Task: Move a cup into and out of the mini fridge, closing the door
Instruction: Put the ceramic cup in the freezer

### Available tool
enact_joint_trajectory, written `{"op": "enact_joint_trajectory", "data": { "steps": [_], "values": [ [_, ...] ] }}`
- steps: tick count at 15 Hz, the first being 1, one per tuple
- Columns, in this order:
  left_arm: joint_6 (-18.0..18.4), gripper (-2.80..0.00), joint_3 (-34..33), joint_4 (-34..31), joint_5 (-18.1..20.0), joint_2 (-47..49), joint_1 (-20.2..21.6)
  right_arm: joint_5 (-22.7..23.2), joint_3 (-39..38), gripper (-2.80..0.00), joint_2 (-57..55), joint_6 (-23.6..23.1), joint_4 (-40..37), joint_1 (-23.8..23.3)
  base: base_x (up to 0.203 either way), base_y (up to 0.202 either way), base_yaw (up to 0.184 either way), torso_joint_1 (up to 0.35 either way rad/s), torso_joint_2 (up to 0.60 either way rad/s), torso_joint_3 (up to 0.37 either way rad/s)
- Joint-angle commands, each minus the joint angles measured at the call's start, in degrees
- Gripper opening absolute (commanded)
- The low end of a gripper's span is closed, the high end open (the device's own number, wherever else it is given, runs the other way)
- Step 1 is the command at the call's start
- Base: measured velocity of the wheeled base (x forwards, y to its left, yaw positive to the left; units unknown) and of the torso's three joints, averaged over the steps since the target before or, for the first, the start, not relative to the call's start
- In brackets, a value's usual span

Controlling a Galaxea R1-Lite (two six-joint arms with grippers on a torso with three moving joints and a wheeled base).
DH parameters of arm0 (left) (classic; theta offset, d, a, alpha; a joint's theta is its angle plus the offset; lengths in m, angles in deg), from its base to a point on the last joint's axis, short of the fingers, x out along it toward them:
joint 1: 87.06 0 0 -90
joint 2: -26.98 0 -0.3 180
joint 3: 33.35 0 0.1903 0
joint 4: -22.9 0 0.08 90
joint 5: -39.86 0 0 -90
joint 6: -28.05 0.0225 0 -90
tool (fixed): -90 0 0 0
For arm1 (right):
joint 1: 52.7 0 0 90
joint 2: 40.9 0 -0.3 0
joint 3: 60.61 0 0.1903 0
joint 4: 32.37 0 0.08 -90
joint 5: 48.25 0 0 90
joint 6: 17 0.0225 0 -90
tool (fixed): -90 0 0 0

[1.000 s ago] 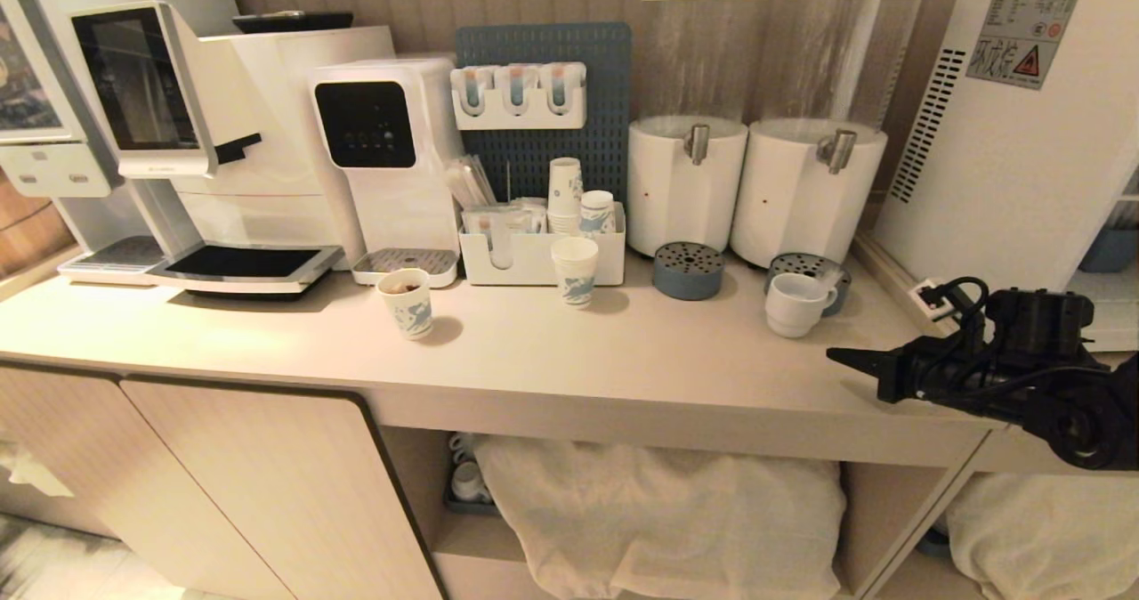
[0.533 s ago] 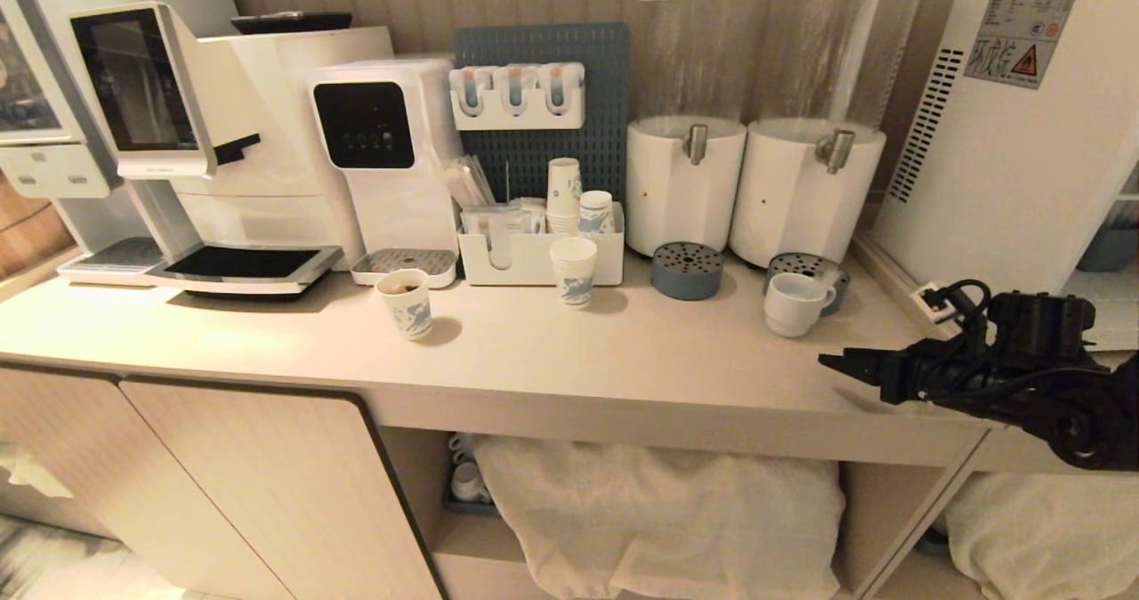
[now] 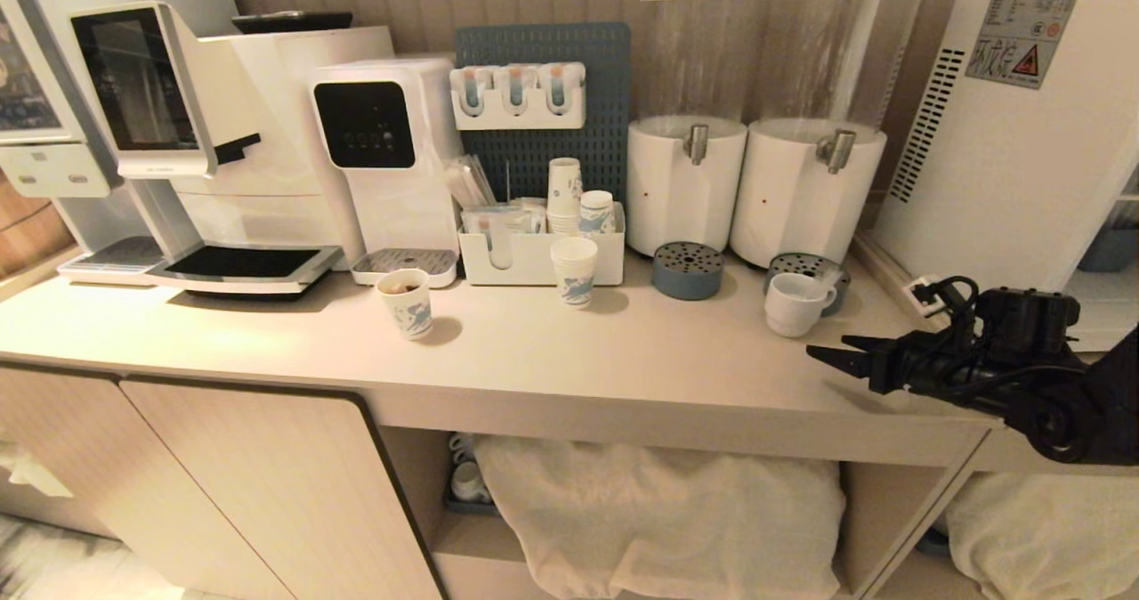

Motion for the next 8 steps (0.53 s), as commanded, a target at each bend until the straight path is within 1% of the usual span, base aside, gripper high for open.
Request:
{"op": "enact_joint_trajectory", "data": {
  "steps": [1,8],
  "values": [
    [-0.08,-2.80,-0.01,-0.02,-0.16,0.07,0.01,-0.72,1.67,0.00,-1.20,-0.16,0.33,0.24,0.000,0.000,0.000,0.000,0.00,0.000],
    [-0.43,-2.80,-0.01,-0.02,-0.46,0.07,0.01,-1.36,5.86,0.00,-3.89,-0.48,-0.51,2.40,0.000,0.000,0.000,0.000,0.00,0.000]
  ]
}}
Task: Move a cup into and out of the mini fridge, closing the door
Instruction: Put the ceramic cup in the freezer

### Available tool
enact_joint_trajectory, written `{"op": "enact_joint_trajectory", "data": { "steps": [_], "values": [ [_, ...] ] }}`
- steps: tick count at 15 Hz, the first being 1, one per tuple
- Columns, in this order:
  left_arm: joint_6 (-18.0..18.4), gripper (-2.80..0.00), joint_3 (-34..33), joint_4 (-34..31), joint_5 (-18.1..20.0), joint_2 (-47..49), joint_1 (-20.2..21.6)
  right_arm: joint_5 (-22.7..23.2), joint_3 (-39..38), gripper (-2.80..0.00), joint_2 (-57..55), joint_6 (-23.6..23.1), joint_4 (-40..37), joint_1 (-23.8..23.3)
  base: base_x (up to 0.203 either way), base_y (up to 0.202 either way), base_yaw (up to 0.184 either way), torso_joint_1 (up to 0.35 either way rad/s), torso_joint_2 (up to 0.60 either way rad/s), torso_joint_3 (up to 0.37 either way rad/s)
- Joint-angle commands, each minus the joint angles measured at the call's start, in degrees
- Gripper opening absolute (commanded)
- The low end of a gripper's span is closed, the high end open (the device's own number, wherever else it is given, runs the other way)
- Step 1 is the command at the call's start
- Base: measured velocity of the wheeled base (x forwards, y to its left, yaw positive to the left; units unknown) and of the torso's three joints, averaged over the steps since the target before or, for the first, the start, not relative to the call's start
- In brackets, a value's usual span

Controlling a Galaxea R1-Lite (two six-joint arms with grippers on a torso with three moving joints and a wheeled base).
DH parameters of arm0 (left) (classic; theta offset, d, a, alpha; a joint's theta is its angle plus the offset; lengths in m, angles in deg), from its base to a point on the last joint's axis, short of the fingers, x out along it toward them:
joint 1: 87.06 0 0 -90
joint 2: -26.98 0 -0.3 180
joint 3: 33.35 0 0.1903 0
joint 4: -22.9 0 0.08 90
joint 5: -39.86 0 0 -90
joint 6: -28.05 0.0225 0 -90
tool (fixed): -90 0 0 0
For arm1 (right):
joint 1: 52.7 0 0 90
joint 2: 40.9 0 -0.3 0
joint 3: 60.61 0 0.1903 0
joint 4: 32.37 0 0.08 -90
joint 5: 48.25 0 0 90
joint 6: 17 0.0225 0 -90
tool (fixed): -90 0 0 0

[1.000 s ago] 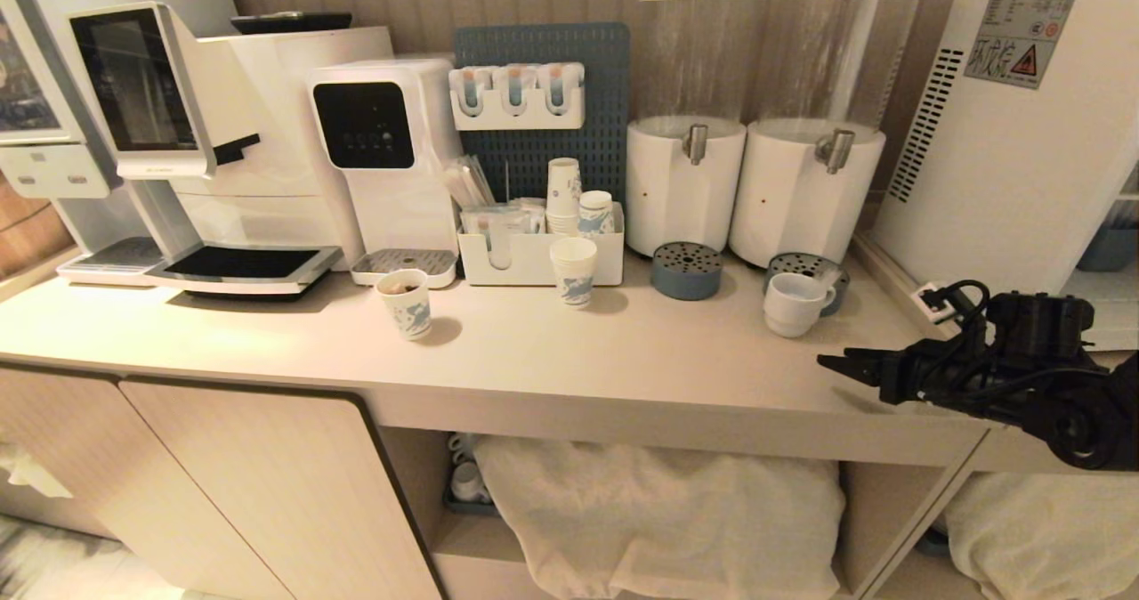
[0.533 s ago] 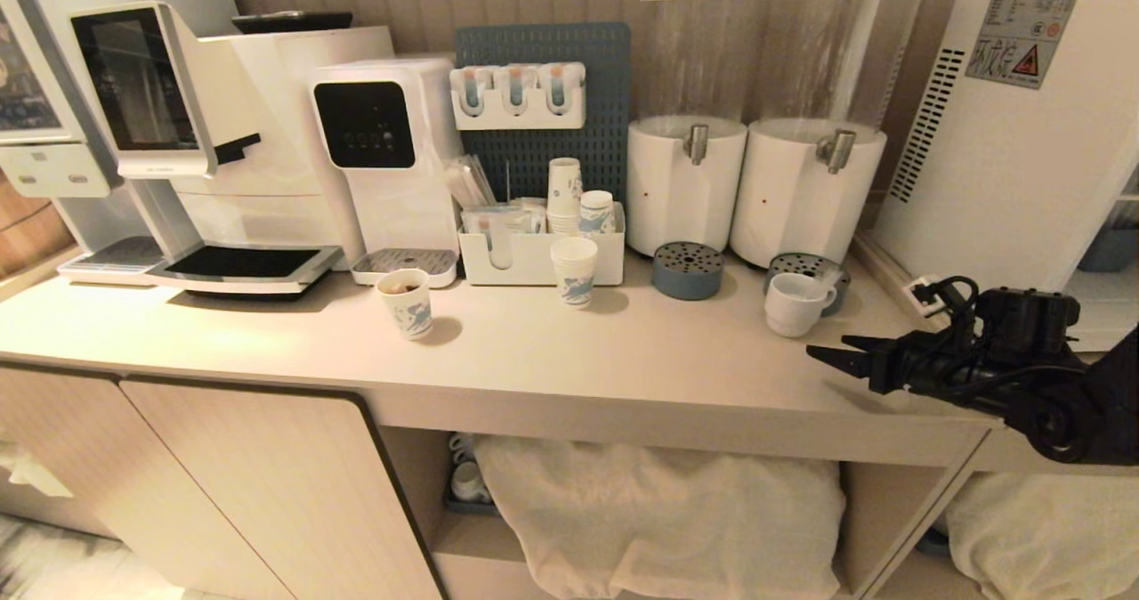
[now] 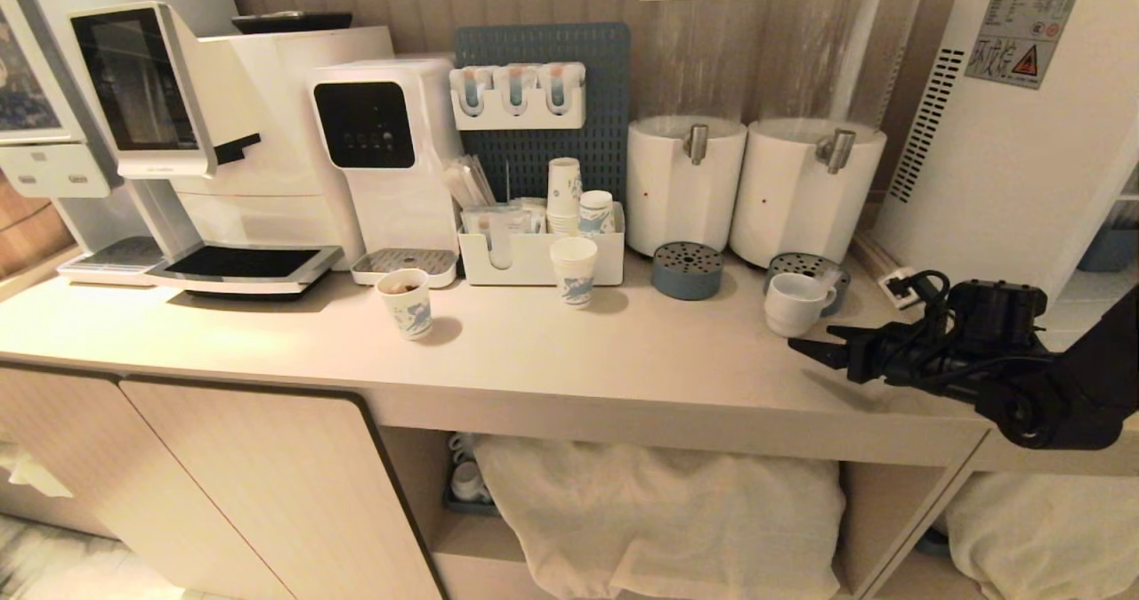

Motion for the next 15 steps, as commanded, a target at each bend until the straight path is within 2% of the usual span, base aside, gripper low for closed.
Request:
{"op": "enact_joint_trajectory", "data": {
  "steps": [1,15],
  "values": [
    [-0.01,-2.80,-0.01,-0.02,-0.02,0.07,0.01,0.22,0.87,0.00,-0.78,-0.08,0.06,0.36,0.000,0.000,0.000,0.000,0.00,0.000],
    [-0.10,-2.80,-0.01,-0.02,-0.02,0.07,0.01,0.22,10.69,0.00,-4.98,-0.32,-4.65,0.34,0.000,0.000,0.000,0.000,0.00,0.000]
  ]
}}
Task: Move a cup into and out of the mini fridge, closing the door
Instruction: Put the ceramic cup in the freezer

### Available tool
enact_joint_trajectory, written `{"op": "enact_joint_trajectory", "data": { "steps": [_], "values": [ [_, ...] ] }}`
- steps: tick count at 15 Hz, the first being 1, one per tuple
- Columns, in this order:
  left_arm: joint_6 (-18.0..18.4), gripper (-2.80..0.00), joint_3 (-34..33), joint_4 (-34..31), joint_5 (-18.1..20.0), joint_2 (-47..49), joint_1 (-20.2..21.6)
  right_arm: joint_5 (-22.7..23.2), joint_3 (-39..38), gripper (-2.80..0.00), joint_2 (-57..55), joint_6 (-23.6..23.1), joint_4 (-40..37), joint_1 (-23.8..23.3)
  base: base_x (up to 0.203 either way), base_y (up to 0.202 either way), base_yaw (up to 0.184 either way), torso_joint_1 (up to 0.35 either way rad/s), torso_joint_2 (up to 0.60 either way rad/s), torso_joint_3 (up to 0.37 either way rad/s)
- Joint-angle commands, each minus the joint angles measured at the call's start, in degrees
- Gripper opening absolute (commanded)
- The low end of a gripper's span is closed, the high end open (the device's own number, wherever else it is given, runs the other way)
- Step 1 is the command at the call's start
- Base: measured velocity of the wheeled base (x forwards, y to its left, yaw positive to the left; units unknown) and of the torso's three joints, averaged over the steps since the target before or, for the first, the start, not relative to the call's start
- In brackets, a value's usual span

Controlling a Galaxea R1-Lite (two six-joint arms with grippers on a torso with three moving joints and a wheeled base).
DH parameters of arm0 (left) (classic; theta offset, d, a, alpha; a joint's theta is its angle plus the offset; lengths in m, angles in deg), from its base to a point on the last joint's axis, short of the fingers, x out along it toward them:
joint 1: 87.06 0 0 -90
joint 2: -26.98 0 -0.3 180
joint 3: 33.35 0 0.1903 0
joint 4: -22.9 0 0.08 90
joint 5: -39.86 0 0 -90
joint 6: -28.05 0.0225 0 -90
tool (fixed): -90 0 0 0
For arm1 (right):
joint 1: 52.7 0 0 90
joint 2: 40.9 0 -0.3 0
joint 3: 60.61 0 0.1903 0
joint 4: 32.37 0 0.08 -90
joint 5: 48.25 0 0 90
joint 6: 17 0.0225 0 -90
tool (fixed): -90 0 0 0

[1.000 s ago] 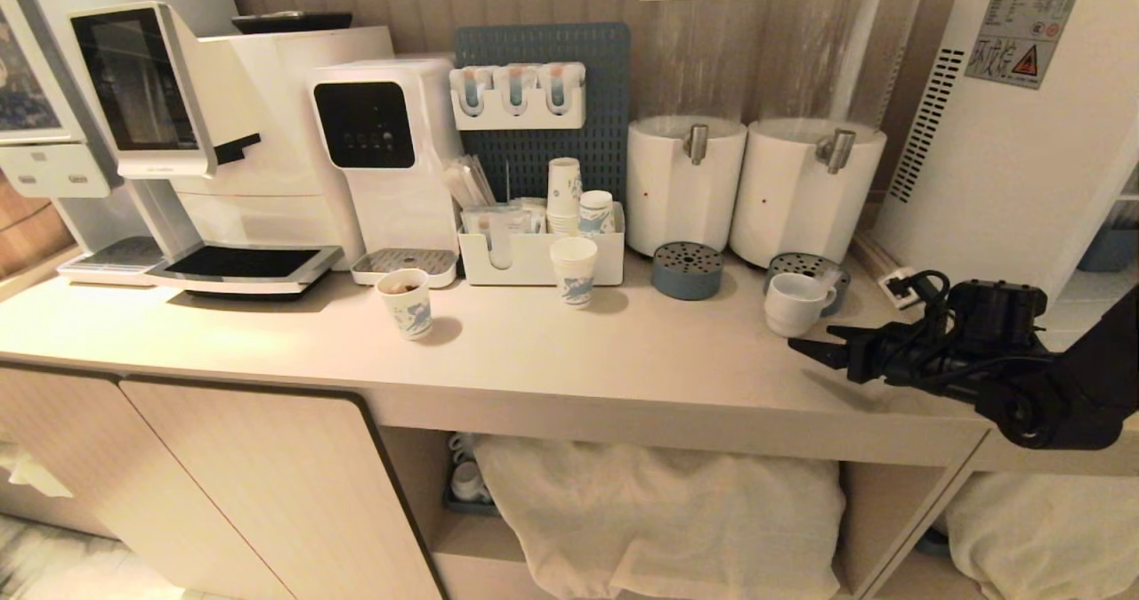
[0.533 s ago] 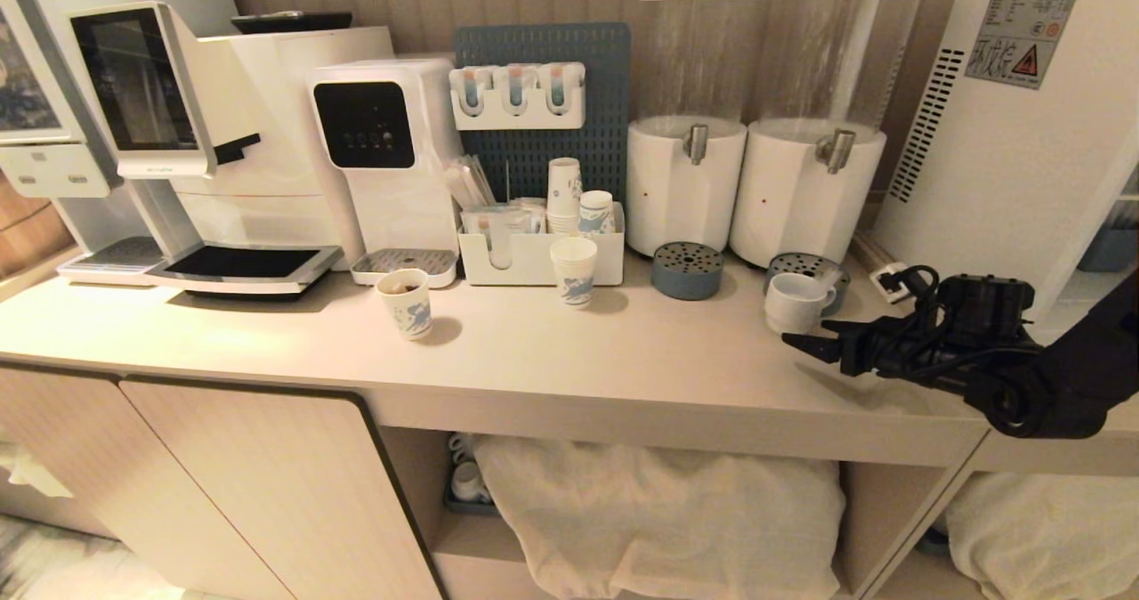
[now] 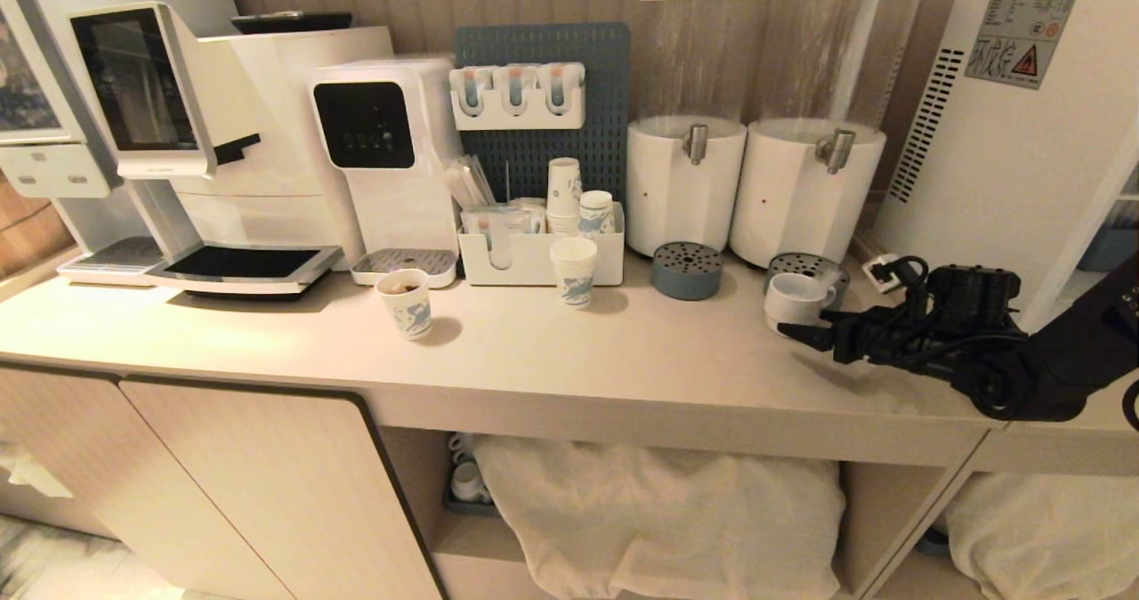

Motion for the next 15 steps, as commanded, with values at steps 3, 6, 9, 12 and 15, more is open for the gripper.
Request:
{"op": "enact_joint_trajectory", "data": {
  "steps": [3,6,9,12,15],
  "values": [
    [0.01,-2.80,-0.01,-0.02,0.00,0.07,-0.01,0.25,2.97,0.00,-2.14,-0.08,-1.11,0.01,0.000,0.000,0.000,0.000,0.00,0.000],
    [-0.17,-2.80,-0.01,-0.02,0.00,0.07,-0.01,-3.11,3.97,0.00,-2.90,-0.33,-1.63,0.07,0.000,0.000,0.000,0.000,0.00,0.000],
    [-0.17,-2.80,-0.01,-0.02,-0.08,0.07,-0.01,-6.73,5.03,0.00,-3.78,-1.75,-1.37,0.41,0.000,0.000,0.000,0.000,0.00,0.000],
    [-0.17,-2.80,-0.01,-0.02,-0.06,0.07,-0.01,-7.13,5.51,0.00,-3.74,-1.49,-1.38,1.42,0.000,0.000,0.000,0.000,0.00,0.000],
    [-0.17,-2.80,-0.01,-0.02,-0.09,0.07,-0.01,-7.13,6.12,0.00,-3.65,-1.40,-1.72,1.68,0.000,0.000,0.000,0.000,0.00,0.000]
  ]
}}
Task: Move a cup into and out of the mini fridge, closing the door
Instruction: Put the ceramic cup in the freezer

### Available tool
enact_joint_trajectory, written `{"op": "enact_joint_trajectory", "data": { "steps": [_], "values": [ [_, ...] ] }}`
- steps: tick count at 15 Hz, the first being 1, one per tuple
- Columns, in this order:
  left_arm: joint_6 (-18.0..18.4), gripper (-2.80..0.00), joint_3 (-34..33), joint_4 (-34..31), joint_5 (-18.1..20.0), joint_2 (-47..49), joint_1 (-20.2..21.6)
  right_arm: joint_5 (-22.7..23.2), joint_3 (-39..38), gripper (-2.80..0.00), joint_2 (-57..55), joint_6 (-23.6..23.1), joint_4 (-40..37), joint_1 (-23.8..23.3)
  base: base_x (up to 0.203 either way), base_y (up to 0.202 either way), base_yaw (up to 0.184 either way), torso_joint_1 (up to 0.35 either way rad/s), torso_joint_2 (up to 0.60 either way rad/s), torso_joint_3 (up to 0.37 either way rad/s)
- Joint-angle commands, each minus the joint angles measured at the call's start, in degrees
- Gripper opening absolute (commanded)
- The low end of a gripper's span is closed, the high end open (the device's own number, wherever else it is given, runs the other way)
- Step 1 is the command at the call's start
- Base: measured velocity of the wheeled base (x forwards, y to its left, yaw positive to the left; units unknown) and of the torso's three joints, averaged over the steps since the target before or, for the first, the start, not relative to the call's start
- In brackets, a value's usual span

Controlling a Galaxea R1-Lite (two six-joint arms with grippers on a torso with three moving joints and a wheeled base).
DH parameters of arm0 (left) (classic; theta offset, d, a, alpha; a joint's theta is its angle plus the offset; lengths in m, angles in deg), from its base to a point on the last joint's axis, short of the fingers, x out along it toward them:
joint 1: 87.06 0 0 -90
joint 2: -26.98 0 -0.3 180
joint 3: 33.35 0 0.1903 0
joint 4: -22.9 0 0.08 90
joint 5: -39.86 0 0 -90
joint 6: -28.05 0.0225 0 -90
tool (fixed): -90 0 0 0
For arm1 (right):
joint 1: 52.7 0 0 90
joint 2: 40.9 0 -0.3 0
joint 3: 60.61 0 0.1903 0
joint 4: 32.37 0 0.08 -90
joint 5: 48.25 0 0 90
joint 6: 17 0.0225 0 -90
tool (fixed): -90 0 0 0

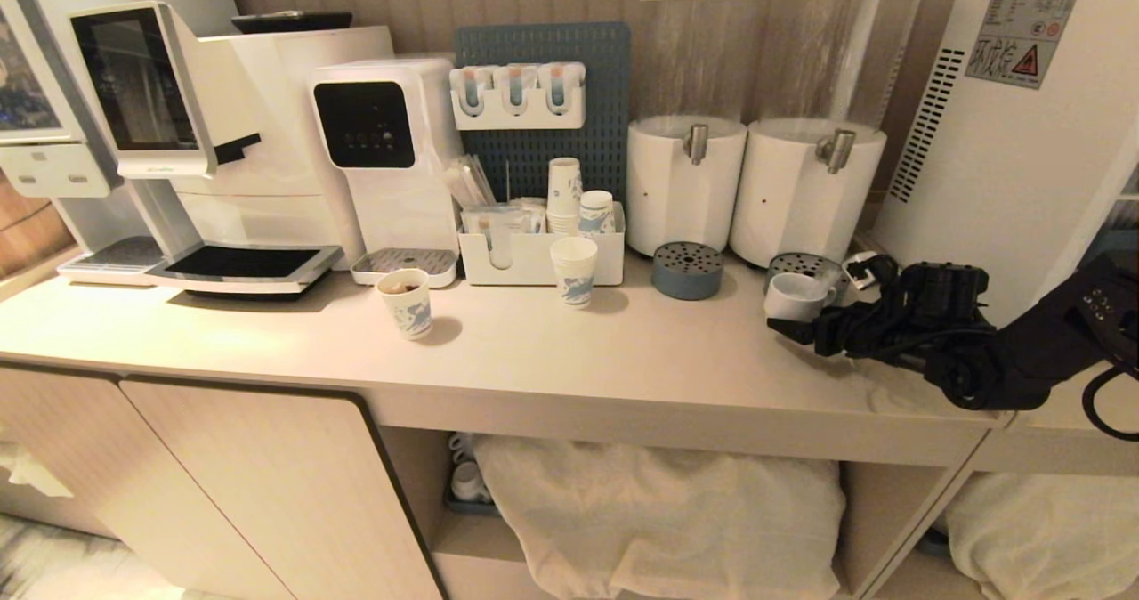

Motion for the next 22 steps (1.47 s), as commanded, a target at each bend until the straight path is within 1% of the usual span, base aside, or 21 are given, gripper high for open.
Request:
{"op": "enact_joint_trajectory", "data": {
  "steps": [1,3,8,17,18,22],
  "values": [
    [-0.06,-2.80,-0.01,-0.02,0.02,0.07,0.01,0.17,0.44,0.00,0.01,-0.02,-0.03,0.11,0.000,0.000,0.000,0.000,0.00,0.000],
    [0.03,-2.80,-0.01,-0.02,0.04,0.07,0.01,0.17,3.30,0.00,-0.32,0.04,-1.56,0.55,0.000,0.000,0.000,0.000,0.00,0.000],
    [-0.06,-2.80,-0.01,-0.02,0.02,0.07,0.01,0.08,5.79,0.00,-1.34,0.13,-3.09,0.84,0.000,0.000,0.000,0.000,0.00,0.000],
    [-0.06,-2.80,-0.01,-0.02,0.02,0.07,0.01,0.15,4.88,0.00,-1.89,0.13,-2.47,0.42,0.000,0.000,0.000,0.000,0.00,0.000],
    [-0.06,-2.80,-0.01,-0.02,0.02,0.07,0.01,0.17,4.67,-2.80,-1.87,0.13,-2.47,0.31,0.000,0.000,0.000,0.000,0.00,0.000],
    [-0.06,-2.80,-0.01,0.02,0.02,0.07,0.01,0.17,4.92,-2.80,-2.22,0.13,-2.65,0.23,0.000,0.000,0.000,0.000,0.00,0.000]
  ]
}}
